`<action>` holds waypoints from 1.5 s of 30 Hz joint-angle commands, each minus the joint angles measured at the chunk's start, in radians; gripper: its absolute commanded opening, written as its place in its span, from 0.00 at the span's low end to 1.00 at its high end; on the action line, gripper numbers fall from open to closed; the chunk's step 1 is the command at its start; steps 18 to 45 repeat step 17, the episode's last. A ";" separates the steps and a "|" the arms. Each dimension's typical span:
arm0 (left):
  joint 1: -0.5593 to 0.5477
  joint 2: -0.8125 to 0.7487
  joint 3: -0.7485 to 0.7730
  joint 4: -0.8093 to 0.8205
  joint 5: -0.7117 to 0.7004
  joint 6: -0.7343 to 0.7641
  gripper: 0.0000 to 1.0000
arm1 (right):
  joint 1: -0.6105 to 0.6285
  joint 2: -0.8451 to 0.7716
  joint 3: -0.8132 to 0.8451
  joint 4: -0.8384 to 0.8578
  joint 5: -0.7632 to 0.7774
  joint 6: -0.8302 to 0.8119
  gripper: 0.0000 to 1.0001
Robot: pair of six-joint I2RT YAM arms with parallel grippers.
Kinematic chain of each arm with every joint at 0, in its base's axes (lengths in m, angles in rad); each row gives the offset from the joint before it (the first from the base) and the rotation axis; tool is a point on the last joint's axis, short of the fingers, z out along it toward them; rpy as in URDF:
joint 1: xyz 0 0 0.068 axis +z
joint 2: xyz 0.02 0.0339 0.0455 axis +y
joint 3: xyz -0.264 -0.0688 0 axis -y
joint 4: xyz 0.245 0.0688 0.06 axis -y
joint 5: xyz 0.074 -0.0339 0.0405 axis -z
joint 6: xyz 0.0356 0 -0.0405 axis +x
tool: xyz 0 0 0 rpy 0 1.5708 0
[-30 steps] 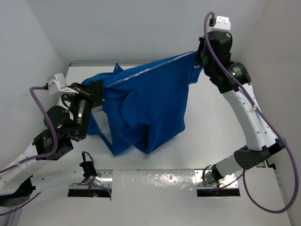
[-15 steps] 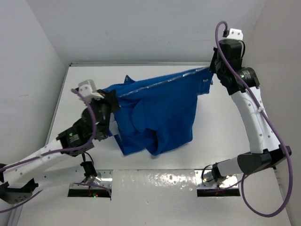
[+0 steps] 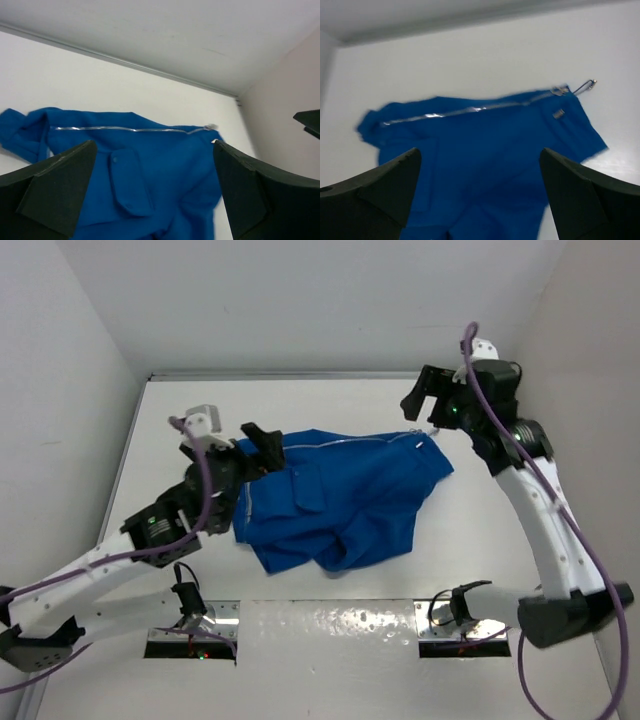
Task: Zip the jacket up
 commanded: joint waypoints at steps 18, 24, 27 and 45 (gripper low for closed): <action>0.008 -0.557 -0.288 -0.263 0.348 -0.123 1.00 | 0.005 -0.905 -0.813 0.210 -0.525 0.229 0.99; 0.008 -0.557 -0.288 -0.263 0.348 -0.123 1.00 | 0.005 -0.905 -0.813 0.210 -0.525 0.229 0.99; 0.008 -0.557 -0.288 -0.263 0.348 -0.123 1.00 | 0.005 -0.905 -0.813 0.210 -0.525 0.229 0.99; 0.008 -0.557 -0.288 -0.263 0.348 -0.123 1.00 | 0.005 -0.905 -0.813 0.210 -0.525 0.229 0.99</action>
